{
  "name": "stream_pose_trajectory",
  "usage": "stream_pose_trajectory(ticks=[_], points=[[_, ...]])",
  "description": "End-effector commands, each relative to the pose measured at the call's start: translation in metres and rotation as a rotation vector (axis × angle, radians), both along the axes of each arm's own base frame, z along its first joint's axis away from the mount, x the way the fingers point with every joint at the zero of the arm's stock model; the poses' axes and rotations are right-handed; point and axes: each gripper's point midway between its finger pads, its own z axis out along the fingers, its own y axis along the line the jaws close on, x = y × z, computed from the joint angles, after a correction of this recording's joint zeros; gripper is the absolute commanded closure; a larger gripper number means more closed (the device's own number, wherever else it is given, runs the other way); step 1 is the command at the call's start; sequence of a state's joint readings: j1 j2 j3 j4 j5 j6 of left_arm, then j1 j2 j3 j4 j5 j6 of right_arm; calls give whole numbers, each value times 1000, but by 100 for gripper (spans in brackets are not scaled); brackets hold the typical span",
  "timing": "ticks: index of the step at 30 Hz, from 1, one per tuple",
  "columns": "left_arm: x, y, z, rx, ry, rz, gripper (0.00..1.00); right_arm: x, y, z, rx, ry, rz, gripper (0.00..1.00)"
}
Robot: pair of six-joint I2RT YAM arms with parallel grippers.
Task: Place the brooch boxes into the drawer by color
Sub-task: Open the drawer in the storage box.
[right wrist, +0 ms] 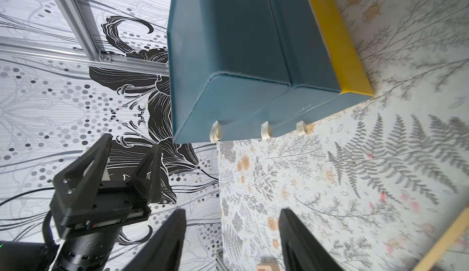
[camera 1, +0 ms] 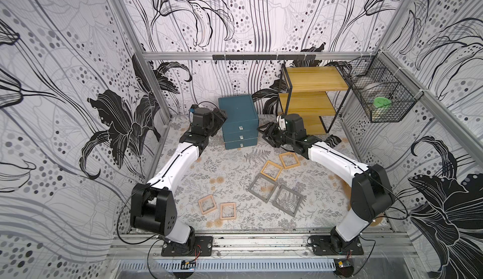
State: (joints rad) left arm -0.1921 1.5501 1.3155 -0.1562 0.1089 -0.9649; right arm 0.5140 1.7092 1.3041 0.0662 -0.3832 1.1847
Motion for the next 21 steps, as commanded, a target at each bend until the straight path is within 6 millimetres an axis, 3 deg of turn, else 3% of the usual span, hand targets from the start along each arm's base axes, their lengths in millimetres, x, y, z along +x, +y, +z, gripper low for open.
stream_pose_trajectory(ticks=[1,11,21], points=[[8,9,-11,136,43,-34,28,3,19,3,94,31,0,37],[44,13,-34,201,94,-68,35,9,41,-11,167,104,-32,42],[50,16,-61,236,152,-73,46,26,54,-10,211,90,-58,50]])
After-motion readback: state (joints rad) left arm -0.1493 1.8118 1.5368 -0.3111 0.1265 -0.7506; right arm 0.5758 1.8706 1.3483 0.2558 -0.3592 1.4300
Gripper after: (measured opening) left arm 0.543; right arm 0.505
